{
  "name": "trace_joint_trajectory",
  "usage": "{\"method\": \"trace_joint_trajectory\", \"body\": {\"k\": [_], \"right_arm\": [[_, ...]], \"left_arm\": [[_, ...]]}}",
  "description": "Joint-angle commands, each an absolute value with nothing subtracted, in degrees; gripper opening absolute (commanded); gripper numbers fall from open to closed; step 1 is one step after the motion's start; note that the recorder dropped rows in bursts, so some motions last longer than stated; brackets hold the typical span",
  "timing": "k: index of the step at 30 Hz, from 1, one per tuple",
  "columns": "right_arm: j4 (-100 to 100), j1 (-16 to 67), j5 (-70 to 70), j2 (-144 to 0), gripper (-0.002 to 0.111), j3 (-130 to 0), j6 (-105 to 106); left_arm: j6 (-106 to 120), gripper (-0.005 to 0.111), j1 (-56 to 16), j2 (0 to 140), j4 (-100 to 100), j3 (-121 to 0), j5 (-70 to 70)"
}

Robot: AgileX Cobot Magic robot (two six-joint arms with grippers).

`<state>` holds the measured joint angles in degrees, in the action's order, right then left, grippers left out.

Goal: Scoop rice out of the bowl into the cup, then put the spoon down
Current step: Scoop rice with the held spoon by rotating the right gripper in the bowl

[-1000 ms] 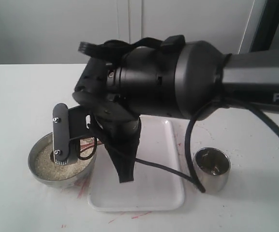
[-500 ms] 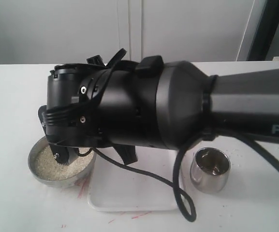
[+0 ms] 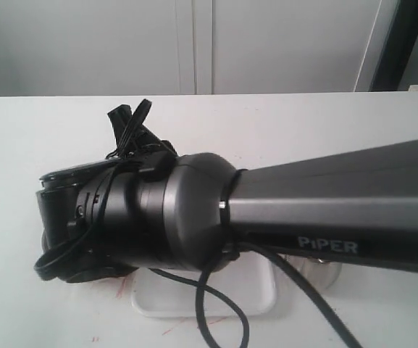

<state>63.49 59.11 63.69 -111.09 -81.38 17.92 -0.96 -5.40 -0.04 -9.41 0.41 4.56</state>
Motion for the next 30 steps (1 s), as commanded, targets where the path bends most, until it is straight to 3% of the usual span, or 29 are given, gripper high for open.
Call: {"method": "trace_joint_trajectory", "body": {"k": [1, 30], "right_arm": [[64.6, 59.4, 64.2, -111.7, 0.000, -81.6, 18.0], [52.3, 59.4, 61.6, -114.9, 0.000, -81.6, 8.8]], "left_arm": [[-1.1, 0.014, -5.3, 0.0, -9.8, 0.0, 4.4], [-1.1, 0.014, -5.3, 0.0, -9.8, 0.0, 4.4]]}}
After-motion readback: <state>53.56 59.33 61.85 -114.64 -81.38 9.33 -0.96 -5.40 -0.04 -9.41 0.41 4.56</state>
